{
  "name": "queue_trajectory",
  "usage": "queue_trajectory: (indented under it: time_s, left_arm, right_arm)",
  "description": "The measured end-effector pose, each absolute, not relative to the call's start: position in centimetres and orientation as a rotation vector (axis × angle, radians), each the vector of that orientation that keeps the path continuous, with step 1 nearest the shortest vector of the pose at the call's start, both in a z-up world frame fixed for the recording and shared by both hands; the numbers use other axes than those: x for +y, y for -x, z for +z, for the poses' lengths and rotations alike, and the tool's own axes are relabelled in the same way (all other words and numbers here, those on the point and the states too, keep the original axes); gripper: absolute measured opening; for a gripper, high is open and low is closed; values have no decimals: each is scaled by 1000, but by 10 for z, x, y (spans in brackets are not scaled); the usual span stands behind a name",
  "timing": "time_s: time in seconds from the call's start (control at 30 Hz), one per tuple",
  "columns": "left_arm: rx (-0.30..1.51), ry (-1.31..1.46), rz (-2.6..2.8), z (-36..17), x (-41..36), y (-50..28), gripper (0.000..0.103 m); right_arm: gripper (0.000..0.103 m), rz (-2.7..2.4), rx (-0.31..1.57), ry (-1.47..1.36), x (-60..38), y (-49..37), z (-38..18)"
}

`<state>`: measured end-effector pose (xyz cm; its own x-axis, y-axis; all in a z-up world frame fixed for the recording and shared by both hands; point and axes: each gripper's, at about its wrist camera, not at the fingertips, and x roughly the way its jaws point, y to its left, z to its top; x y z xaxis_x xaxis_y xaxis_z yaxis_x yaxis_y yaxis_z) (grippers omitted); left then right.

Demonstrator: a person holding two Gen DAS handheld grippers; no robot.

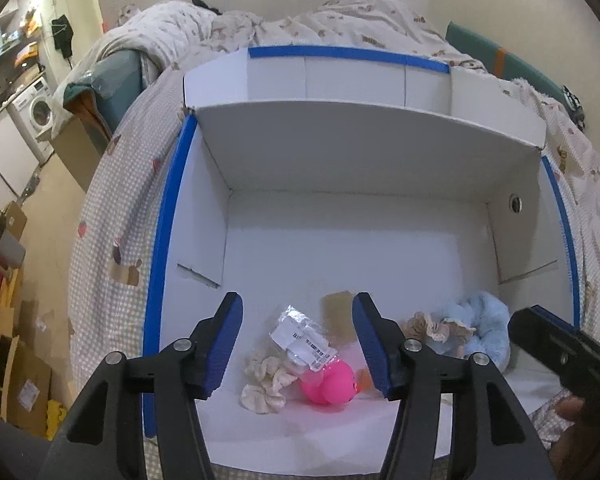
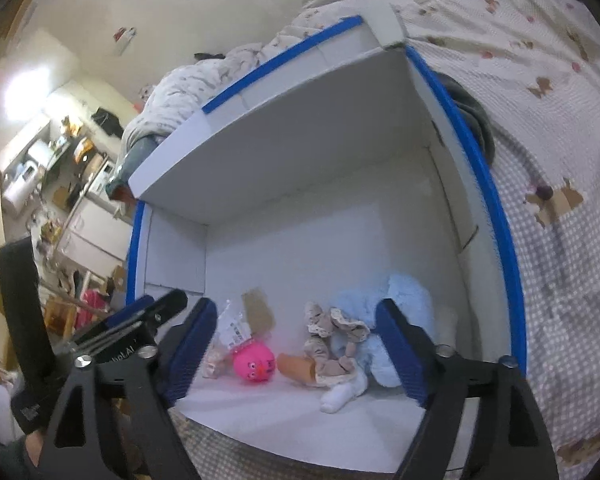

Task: Organize soft objects
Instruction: 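Open both grippers to drop the tan piece and scrunchie in the box, then lift both open grippers out of the box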

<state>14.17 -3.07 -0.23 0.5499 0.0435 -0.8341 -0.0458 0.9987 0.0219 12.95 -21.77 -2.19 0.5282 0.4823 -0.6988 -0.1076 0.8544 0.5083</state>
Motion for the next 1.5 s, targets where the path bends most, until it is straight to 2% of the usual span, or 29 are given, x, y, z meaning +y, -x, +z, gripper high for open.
queue_trajectory:
  time_s: [0.03,0.07,0.37,0.4,0.43,0.5,0.67,0.8,1.23,1.5]
  left_arm:
    - [986,5,45,-1,-30,-141,54]
    - [986,8,42,-1,-30,-141,54]
    - [965,14,51,15,-20,-129,55]
    - [962,13,54,18,-18,-128,63]
    - [959,14,65,20,-15,-126,75]
    - [944,30,90,27,-8,-119,89]
    - [912,49,76,40,8,-100,93]
    - [829,46,40,52,15,-74,102]
    - [686,3,23,54,25,6,102]
    - [724,47,62,35,35,-4,102]
  right_arm:
    - [102,367,939,-412,-216,-128,-19]
    - [103,368,922,-389,-213,-127,-16]
    - [103,324,843,-376,-221,-119,-3]
    - [103,314,842,-377,-222,-118,-2]
    - [103,302,842,-381,-224,-116,-2]
    - [103,277,850,-392,-228,-111,-2]
    - [103,253,844,-362,-229,-96,9]
    - [103,233,827,-340,-227,-79,21]
    - [103,204,687,-179,-204,-7,41]
    - [103,135,669,-101,-192,-8,23]
